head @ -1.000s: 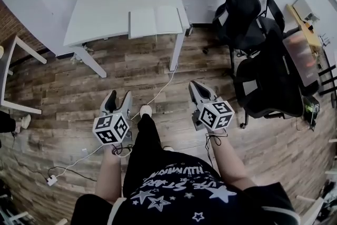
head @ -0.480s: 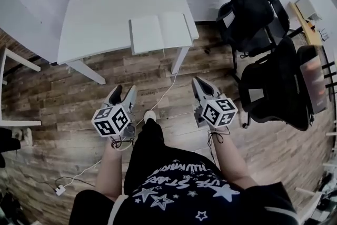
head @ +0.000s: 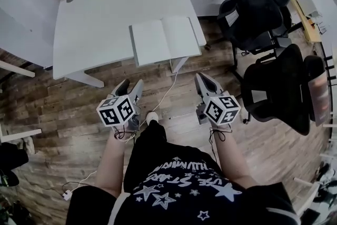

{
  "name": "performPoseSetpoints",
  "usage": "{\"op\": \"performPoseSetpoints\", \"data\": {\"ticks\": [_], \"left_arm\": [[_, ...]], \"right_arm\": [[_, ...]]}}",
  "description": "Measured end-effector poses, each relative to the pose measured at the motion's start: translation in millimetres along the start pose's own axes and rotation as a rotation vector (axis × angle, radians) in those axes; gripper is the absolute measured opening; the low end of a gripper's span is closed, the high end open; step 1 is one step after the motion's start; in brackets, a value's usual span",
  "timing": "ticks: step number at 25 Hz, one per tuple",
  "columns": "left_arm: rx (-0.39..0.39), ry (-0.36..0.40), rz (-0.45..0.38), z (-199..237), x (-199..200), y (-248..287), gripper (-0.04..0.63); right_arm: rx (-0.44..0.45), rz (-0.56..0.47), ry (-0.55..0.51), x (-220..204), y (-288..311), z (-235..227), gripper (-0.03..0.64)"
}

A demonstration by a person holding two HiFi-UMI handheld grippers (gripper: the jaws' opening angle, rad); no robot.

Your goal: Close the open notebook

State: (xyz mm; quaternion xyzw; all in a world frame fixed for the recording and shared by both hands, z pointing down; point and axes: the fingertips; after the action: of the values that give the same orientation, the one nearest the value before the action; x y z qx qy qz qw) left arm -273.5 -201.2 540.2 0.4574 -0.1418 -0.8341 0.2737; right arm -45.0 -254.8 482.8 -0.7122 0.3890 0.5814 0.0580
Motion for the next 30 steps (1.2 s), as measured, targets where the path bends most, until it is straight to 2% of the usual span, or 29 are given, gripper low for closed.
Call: {"op": "performPoseSetpoints", "data": {"ticks": [8, 14, 19, 23, 25, 27, 30], "left_arm": [[-0.063, -0.081, 0.084, 18.8, 7.3, 56.8, 0.255], [-0.092, -0.198, 0.121, 36.1, 5.9, 82.5, 0.274], [-0.105, -0.243, 0.154, 49.4, 5.1, 94.2, 0.291], [-0.148, -0.262, 0.186, 44.7, 4.0, 103.2, 0.288], [-0.171, -0.280, 0.211, 42.0, 1.6, 108.6, 0.265], [-0.175, -0.293, 0.220, 42.7, 0.6, 111.8, 0.194], [-0.160, -0.283, 0.221, 45.7, 1.9, 111.1, 0.163]], "right_arm": [[-0.056, 0.029, 0.027, -2.8, 31.2, -13.3, 0.002], [-0.077, 0.035, 0.049, -4.9, 45.6, -18.8, 0.002], [-0.092, 0.049, 0.050, -5.5, 58.8, -18.9, 0.002], [-0.107, 0.052, 0.052, -3.3, 62.6, -22.9, 0.002], [-0.114, 0.052, 0.056, -1.8, 63.7, -25.1, 0.002], [-0.119, 0.051, 0.058, -0.8, 63.9, -26.7, 0.002], [-0.123, 0.048, 0.059, 1.2, 62.3, -29.0, 0.002]]}}
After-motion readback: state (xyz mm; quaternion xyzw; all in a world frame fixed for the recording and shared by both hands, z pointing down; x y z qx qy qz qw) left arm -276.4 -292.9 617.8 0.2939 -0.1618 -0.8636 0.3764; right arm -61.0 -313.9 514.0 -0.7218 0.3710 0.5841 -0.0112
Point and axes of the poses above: the fingertips, and each gripper's own axes: y forward along the fingers, z to its left, x out of its top, and after that the axes turned 2 degrees about z, right-handed
